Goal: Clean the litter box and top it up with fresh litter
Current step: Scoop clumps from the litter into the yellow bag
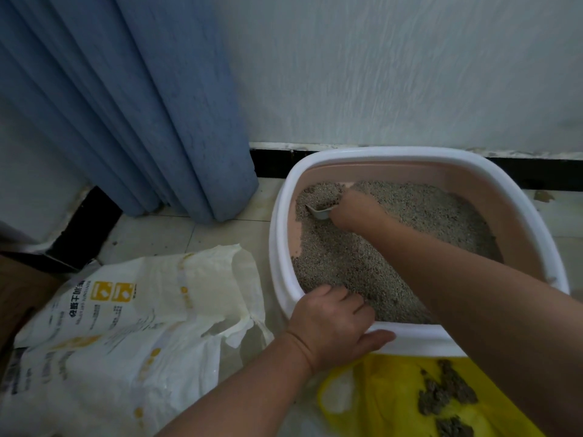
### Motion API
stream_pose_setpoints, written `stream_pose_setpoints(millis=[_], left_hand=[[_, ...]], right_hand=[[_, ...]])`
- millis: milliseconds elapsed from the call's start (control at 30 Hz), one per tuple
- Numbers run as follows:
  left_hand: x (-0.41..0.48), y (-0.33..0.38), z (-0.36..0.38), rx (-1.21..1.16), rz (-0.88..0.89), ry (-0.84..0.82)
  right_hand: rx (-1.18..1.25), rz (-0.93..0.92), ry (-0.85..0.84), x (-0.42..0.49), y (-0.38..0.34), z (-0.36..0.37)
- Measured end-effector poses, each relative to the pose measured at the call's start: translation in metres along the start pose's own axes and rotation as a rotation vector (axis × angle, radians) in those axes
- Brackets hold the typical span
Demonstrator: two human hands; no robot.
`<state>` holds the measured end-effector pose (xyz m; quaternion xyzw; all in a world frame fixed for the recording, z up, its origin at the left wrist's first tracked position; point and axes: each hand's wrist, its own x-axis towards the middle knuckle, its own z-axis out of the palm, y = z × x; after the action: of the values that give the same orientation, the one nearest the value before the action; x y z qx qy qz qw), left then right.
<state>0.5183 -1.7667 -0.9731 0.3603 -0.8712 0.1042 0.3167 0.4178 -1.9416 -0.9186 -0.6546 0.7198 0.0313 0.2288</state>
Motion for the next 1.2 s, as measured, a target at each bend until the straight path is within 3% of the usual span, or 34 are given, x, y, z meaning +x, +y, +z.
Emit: stream_pose_setpoints(millis=[567, 800, 1200], left_hand=[[0.000, 0.000, 0.001, 0.022, -0.001, 0.007], [0.000, 0.000, 0.001, 0.025, 0.008, 0.013], [0.000, -0.001, 0.001, 0.025, 0.004, 0.012]], right_hand=[[0.278, -0.127, 0.245, 0.003, 0.039, 0.064], [0.254, -0.188, 0.308, 0.000, 0.044, 0.064], [0.341, -0.144, 0.176, 0.009, 0.048, 0.065]])
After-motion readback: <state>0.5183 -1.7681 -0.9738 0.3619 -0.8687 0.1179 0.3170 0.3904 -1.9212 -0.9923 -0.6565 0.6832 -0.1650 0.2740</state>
